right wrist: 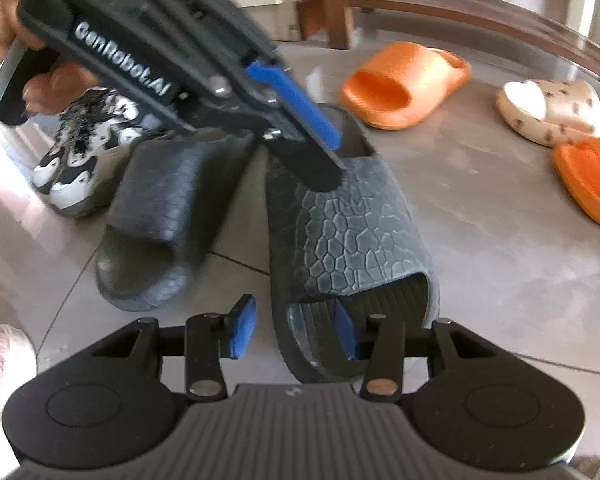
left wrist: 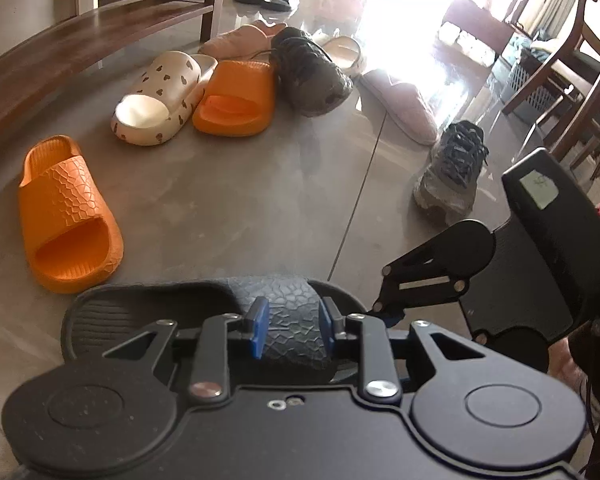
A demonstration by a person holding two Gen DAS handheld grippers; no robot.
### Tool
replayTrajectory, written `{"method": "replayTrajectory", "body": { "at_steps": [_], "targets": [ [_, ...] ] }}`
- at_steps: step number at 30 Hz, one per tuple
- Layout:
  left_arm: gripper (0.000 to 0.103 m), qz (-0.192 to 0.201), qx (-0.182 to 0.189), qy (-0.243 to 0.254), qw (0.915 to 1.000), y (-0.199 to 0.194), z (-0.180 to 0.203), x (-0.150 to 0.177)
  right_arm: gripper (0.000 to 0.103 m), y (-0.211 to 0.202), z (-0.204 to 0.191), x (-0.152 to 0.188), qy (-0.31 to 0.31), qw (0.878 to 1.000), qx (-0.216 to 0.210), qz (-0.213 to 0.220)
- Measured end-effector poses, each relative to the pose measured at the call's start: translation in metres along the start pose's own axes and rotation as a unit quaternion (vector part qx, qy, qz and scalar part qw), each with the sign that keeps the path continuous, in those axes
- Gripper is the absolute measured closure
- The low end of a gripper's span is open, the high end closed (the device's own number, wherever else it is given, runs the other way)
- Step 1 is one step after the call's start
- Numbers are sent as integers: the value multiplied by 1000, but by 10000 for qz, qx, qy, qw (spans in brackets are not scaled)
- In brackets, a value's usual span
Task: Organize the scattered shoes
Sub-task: 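Carry the black slide with the left gripper beside the first one and release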
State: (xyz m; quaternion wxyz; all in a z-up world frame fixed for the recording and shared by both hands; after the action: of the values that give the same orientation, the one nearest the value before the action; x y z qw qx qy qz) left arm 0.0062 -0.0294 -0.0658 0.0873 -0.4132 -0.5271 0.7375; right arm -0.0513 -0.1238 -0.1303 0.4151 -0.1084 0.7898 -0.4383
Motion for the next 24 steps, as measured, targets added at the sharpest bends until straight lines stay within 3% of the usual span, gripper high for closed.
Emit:
{"method": "replayTrajectory", "body": {
  "at_steps": [8,14,24],
  "targets": [
    [76,64,-447,-245,9987,-22,-14,10,56,21,-27,-16,-201,9982,-559,-6],
    [70,64,-966,-516,9940,-37,-15,31,56,2,-25,-11,-290,9972,-694,-33],
    [70,-255,-1119,-715,9908,-47,-17,62,56,-24,4,-24,-284,9995,-73,-72]
  ]
}}
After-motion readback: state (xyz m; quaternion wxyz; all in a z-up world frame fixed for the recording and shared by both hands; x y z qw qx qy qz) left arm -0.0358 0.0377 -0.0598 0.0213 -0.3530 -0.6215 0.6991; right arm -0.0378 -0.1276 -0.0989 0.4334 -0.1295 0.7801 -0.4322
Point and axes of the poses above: each gripper's, at about its wrist camera, not at the fingertips, and y roughly the way its jaws point, z to its right, x to its underside, the point moved 4 cm from there along y, roughly the way its jaws point, and after that the axes turned 6 degrees about -x, right-handed, at the moved point
